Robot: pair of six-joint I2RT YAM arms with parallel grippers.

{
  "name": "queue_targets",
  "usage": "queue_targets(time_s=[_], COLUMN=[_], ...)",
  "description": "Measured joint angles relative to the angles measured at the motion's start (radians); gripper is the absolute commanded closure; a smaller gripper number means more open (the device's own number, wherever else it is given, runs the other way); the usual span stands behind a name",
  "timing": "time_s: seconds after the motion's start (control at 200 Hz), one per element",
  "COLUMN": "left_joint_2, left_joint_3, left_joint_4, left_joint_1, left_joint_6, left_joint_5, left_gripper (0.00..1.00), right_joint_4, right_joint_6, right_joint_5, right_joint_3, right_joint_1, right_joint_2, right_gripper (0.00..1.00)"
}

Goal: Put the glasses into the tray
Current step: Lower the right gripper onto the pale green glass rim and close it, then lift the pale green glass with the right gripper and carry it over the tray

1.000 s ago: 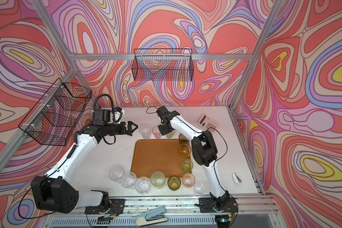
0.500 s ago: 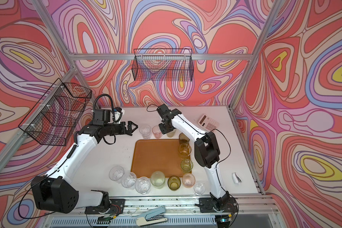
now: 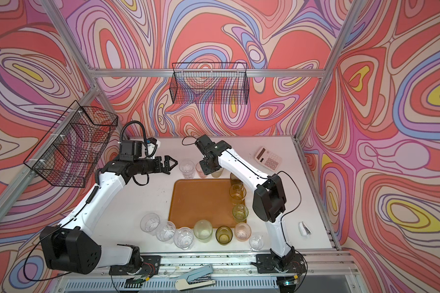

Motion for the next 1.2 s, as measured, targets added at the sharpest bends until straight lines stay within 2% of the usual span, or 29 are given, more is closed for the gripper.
queue_targets(time_s=[0.571,1.197], left_joint_2=[0.000,0.000], left_joint_3=[0.000,0.000], left_joint_4=[0.000,0.000], left_joint_1=[0.000,0.000], left_joint_6=[0.000,0.000], left_joint_5=[0.000,0.000], left_gripper=[0.00,0.00], right_joint_4=[0.002,0.060], right_joint_6=[0.078,0.090], right_joint_5=[0.005,0.030], right_joint_3=[-0.127,-0.204], right_joint_1=[0.034,0.034], right_joint_2=[-0.033,-0.033], right_gripper=[1.00,1.00])
